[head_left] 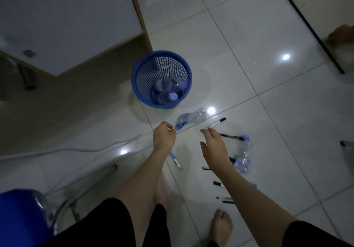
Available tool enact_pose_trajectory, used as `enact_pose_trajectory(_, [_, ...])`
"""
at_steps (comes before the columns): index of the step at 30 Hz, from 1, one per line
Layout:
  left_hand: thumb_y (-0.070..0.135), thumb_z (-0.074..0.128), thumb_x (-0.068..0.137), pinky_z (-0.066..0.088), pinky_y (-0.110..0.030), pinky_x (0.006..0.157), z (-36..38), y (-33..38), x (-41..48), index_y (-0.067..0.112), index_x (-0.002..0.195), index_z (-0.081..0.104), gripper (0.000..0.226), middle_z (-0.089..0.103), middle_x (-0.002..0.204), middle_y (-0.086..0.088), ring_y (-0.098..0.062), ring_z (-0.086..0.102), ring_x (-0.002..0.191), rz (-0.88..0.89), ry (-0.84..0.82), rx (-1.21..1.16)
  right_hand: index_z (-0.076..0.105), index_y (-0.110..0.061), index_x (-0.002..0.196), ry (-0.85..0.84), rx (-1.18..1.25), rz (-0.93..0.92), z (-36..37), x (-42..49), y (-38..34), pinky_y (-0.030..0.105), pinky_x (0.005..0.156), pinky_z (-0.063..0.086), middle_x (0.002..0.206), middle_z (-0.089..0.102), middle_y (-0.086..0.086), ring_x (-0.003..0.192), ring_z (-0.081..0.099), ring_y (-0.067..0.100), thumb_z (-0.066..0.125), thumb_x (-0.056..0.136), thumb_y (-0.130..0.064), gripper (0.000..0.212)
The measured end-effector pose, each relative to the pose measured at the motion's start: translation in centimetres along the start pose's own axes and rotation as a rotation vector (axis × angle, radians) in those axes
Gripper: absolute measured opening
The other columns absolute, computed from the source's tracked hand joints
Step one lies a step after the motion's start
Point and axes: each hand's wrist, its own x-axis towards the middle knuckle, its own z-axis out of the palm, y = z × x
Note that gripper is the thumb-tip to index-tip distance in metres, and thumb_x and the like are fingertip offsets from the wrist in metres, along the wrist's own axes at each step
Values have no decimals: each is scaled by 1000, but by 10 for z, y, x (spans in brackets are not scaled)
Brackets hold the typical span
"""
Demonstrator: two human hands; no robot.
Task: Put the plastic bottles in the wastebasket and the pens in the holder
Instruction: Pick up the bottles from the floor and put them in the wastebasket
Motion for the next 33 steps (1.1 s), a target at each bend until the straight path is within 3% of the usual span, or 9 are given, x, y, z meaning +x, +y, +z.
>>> enact_pose_trajectory(7, [2, 51, 87, 47, -33, 87, 93, -34, 26, 3, 105, 63, 22, 65, 109, -17, -31, 61, 102, 267, 19, 226, 48, -8, 132, 52, -89, 168, 57, -6, 122, 45, 100, 41, 139, 45, 21, 122, 43, 38, 63, 87, -16, 48])
enact_pose_trajectory(11, [-5, 50, 85, 42, -36, 99, 145, -49, 67, 3, 125, 54, 41, 54, 126, -20, -34, 50, 117, 476, 56, 296, 40, -18, 136, 88, -159, 415, 106, 3, 182, 56, 104, 34, 152, 24, 22, 134, 28, 44, 64, 86, -23, 56])
enact_pose_trajectory(15, [-6, 51, 83, 36, -38, 105, 177, -55, 104, 6, 135, 42, 54, 45, 136, -18, -34, 38, 128, 540, 103, 341, 25, -28, 141, 100, -153, 638, 147, 14, 219, 63, 105, 31, 158, 3, 21, 136, 21, 50, 59, 90, -28, 61])
enact_pose_trajectory(19, [2, 54, 85, 35, -52, 108, 189, -59, 138, 10, 145, 24, 68, 20, 155, -18, -37, 18, 143, 386, 128, 483, 25, -25, 142, 165, -163, 699, 178, 18, 231, 59, 95, 41, 156, 0, 28, 124, 38, 51, 59, 89, -20, 63])
enact_pose_trajectory(21, [-2, 51, 85, 37, -57, 105, 191, -64, 144, 15, 145, 24, 68, 27, 150, -20, -40, 24, 139, 322, 123, 469, 29, -20, 140, 212, -182, 701, 188, 20, 232, 57, 93, 41, 156, 1, 30, 120, 42, 50, 60, 86, -12, 62])
enact_pose_trajectory(25, [-11, 43, 84, 46, -55, 94, 198, -72, 143, 13, 133, 35, 55, 44, 127, -26, -44, 48, 115, 391, 147, 362, 40, -8, 132, 254, -209, 691, 191, 18, 231, 52, 86, 46, 152, 16, 34, 106, 53, 46, 51, 85, 0, 48])
enact_pose_trajectory(30, [-8, 40, 90, 49, -52, 86, 191, -74, 125, 9, 129, 39, 43, 49, 116, -28, -43, 54, 100, 427, 146, 345, 50, -4, 116, 236, -235, 631, 176, 4, 228, 43, 75, 45, 148, 28, 36, 90, 57, 38, 49, 81, 9, 37])
enact_pose_trajectory(33, [-4, 42, 93, 51, -50, 82, 182, -81, 101, 9, 129, 40, 38, 51, 111, -27, -40, 56, 97, 460, 131, 291, 55, -3, 115, 233, -205, 530, 163, -10, 211, 45, 75, 46, 143, 34, 37, 88, 57, 40, 55, 76, 13, 43])
